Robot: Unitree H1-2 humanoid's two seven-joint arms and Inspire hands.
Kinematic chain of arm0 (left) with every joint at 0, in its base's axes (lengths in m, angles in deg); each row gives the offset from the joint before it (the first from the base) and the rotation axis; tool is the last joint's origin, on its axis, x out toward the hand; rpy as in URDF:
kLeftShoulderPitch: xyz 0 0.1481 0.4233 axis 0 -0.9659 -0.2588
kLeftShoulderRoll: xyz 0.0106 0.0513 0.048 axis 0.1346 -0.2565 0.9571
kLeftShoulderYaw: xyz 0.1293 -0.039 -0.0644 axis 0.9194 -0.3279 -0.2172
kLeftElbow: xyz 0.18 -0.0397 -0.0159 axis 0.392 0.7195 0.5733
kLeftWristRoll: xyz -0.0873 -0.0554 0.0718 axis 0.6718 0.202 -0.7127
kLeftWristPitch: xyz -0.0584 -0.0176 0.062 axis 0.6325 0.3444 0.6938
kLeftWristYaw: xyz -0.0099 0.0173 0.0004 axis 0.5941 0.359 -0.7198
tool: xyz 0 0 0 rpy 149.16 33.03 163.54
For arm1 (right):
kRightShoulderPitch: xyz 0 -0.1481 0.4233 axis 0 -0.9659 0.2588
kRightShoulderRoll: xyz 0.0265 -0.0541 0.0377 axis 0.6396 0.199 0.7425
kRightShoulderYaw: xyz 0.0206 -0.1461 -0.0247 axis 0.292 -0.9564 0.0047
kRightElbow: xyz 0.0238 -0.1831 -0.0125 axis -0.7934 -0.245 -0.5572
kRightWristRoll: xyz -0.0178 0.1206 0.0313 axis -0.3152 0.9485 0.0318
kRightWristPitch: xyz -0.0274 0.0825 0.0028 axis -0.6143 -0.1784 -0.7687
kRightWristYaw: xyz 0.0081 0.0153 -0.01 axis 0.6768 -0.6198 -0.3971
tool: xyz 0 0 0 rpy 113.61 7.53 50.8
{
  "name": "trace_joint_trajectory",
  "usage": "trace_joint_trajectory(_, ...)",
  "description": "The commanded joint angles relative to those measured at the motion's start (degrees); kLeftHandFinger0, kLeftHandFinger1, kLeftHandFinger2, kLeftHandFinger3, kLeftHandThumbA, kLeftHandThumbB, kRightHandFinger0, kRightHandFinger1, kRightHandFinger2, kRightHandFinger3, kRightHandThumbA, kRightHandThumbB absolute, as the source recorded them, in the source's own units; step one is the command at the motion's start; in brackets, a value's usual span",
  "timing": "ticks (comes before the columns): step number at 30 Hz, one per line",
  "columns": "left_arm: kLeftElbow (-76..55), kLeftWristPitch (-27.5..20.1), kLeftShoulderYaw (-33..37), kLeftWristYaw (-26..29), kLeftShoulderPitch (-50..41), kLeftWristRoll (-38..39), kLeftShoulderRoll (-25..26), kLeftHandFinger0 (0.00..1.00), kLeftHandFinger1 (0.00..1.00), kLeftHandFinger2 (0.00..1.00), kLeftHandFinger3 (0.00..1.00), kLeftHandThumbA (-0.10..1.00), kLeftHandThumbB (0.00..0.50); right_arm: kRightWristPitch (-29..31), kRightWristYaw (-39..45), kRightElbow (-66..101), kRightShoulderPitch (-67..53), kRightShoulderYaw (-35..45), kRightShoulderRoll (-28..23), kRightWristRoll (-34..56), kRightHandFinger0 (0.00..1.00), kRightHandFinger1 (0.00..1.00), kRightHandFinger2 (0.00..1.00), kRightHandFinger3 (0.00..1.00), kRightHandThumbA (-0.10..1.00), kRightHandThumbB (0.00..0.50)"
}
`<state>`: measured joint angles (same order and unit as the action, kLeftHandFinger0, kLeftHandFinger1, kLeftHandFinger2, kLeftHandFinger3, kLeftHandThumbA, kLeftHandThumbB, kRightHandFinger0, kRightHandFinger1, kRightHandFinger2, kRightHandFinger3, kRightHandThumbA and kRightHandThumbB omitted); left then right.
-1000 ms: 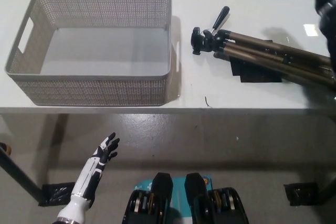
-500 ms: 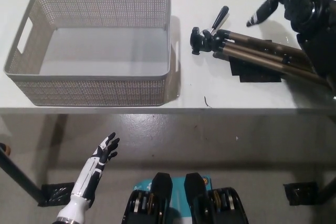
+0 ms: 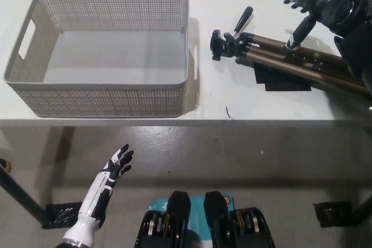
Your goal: The robot uses its right hand to pick the tripod on the desk and places it into a rectangular container on the left.
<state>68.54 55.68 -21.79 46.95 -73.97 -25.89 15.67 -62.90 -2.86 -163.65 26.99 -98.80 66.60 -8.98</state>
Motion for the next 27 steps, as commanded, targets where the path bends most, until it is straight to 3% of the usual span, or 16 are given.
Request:
trace_joint_trajectory(1, -0.85, -2.67, -0.39, -0.93, 1.37, 0.35, 0.68, 1.0, 1.0, 1.0, 1.0, 1.0, 0.5, 5.52, 5.87, -0.39, 5.63, 1.46, -2.04, 2.58, 1.0, 1.0, 1.0, 1.0, 1.0, 0.356)
trace_joint_trajectory(3, -0.87, -2.67, -0.42, -0.9, 1.41, 0.38, 0.69, 1.0, 1.0, 1.0, 1.0, 1.0, 0.5, 5.88, 6.82, 0.03, 6.15, 1.67, -2.06, 2.75, 1.0, 1.0, 1.0, 1.0, 1.0, 0.334)
trace_joint_trajectory(4, -0.78, -2.67, -0.43, -1.0, 1.43, 0.48, 0.73, 1.0, 1.0, 1.0, 1.0, 1.0, 0.5, 7.85, 6.98, 0.24, 6.05, 2.17, -2.11, 3.33, 1.0, 1.0, 1.0, 1.0, 1.0, 0.28)
trace_joint_trajectory(5, -0.72, -2.67, -0.45, -0.94, 1.46, 0.46, 0.7, 1.0, 1.0, 1.0, 1.0, 1.0, 0.5, 9.49, 8.07, 0.46, 6.23, 1.87, -2.18, 3.13, 1.0, 1.0, 1.0, 1.0, 1.0, 0.279)
trace_joint_trajectory(7, -0.8, -2.67, -0.44, -0.75, 1.46, 0.22, 0.63, 1.0, 1.0, 1.0, 1.0, 1.0, 0.5, 8.11, 8.08, 0.63, 6.7, 1.68, -1.79, 2.63, 1.0, 1.0, 1.0, 1.0, 1.0, 0.322)
trace_joint_trajectory(12, -0.82, -2.67, -0.45, -0.84, 1.43, 0.32, 0.64, 1.0, 1.0, 1.0, 1.0, 1.0, 0.5, 9.62, 8.73, -0.13, 7.19, 1.96, -0.84, 3.02, 1.0, 1.0, 1.0, 1.0, 1.0, 0.304)
trace_joint_trajectory(13, -0.85, -2.67, -0.44, -0.82, 1.42, 0.29, 0.63, 1.0, 1.0, 1.0, 1.0, 1.0, 0.5, 9.35, 8.55, -0.27, 7.23, 1.71, -0.65, 2.71, 1.0, 1.0, 1.0, 1.0, 1.0, 0.322)
trace_joint_trajectory(15, -1.07, -2.67, -0.53, -0.73, 1.16, 0.33, 0.5, 1.0, 1.0, 1.0, 1.0, 1.0, 0.5, 8.3, 6.47, -1.07, 7.23, -0.95, 0.44, -0.3, 1.0, 1.0, 1.0, 1.0, 1.0, 0.409)
trace_joint_trajectory(16, -1.05, -2.67, -0.46, -0.65, 1.12, 0.18, 0.41, 1.0, 1.0, 1.0, 1.0, 1.0, 0.5, 8.06, 6.17, -1.18, 7.19, -1.69, 0.52, -1.01, 1.0, 1.0, 1.0, 1.0, 1.0, 0.424)
trace_joint_trajectory(17, -1.05, -2.67, -0.44, -0.84, 1.07, 0.48, 0.32, 1.0, 1.0, 1.0, 1.0, 1.0, 0.5, 4.3, 4.52, -1.64, 6.67, -1.7, 1.64, -1.03, 1.0, 1.0, 1.0, 1.0, 1.0, 0.477)
trace_joint_trajectory(19, -1.17, -2.67, -0.4, -0.92, 0.91, 0.49, 0.3, 1.0, 1.0, 1.0, 1.0, 1.0, 0.5, 3.28, 5.01, -2.26, 5.81, -1.99, 2.19, -0.68, 1.0, 1.0, 1.0, 1.0, 1.0, 0.457)
trace_joint_trajectory(21, -1.28, -2.67, -0.51, -1.1, 0.73, 0.58, 0.39, 1.0, 1.0, 1.0, 1.0, 1.0, 0.5, 3.15, 5.26, -3.37, 4.64, -3.29, 2.39, -1.78, 1.0, 1.0, 1.0, 1.0, 1.0, 0.481)
trace_joint_trajectory(24, -1.53, -2.67, -0.68, -1.01, 0.46, 0.41, 0.54, 1.0, 1.0, 1.0, 1.0, 1.0, 0.5, 2.83, 5.7, -4.65, 3.07, -4.55, 2.1, -2.29, 1.0, 1.0, 1.0, 1.0, 1.0, 0.422)
trace_joint_trajectory(27, -1.53, -2.67, -1.02, -1.0, 0.59, 0.6, 0.68, 1.0, 1.0, 1.0, 1.0, 1.0, 0.5, -2.78, 4.51, -5.72, 2.4, -4.4, 2.31, -1.83, 1.0, 1.0, 1.0, 1.0, 1.0, 0.462)
